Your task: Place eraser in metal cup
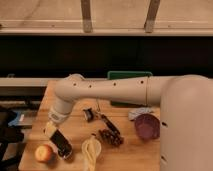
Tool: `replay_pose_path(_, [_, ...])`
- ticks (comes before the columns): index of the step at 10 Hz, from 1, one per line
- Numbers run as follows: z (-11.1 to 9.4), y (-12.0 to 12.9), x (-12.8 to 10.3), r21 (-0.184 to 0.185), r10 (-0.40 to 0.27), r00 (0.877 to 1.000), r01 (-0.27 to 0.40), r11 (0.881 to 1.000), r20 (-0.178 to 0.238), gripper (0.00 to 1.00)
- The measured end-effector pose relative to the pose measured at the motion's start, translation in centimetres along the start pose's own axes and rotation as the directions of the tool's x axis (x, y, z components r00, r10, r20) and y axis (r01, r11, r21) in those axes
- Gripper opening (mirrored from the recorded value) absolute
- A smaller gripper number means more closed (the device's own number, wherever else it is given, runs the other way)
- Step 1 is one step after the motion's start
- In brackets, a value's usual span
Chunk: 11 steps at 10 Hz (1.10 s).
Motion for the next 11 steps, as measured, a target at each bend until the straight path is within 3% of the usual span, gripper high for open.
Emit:
replay_pose_path(3, [2.4,-0.4,0.8,-0.076,0.009,1.000,-0.008,0.997,0.004,0.00])
replay_pose_path(5, [3.0,-0.4,1.3,-0.097,0.014,1.000,-0.013,0.995,0.008,0.00])
replay_pose_path(7, [2.9,-0.4,1.7,-0.095,0.017,1.000,-0.016,0.995,0.011,0.13])
replay_pose_path(11, [2.5,-0.8,2.5,-0.065,0.028,0.999,-0.026,0.998,0.023,0.53])
